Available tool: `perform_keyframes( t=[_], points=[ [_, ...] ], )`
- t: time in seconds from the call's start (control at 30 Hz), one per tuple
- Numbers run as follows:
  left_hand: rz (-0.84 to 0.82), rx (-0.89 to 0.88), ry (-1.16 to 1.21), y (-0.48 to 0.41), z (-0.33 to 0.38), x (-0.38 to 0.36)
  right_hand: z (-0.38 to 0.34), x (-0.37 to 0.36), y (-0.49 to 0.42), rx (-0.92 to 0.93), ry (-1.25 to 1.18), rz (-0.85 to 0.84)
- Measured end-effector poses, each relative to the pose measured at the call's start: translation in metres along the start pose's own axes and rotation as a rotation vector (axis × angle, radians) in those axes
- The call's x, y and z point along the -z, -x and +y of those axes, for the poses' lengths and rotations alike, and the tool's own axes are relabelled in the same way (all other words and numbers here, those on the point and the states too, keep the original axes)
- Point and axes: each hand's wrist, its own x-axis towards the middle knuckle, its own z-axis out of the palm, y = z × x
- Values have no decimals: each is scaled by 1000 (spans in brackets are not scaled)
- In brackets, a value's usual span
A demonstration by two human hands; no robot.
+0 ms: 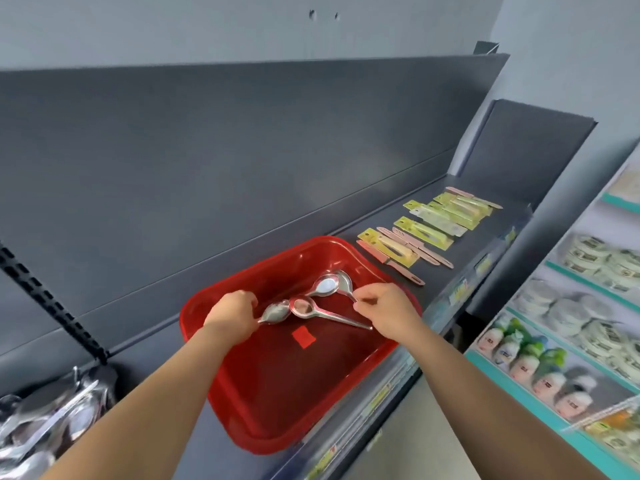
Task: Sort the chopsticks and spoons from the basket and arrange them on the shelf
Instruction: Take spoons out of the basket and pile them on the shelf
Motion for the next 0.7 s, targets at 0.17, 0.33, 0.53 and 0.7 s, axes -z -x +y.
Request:
perform_keyframes(
  t=[0.17,0.33,0.53,0.7],
  points=[
    [-58,46,-75,-8,-4,-8,2,-19,-38,-27,204,-170],
    [-59,107,306,-5,-4,-7,-6,-26,-61,-24,463,-323],
    [77,89,328,-15,24,-11,-6,-27,-68,-5,451,-420],
    [154,144,343,-25,36,-12,-5,-21,-74,118,438,-503]
  ],
)
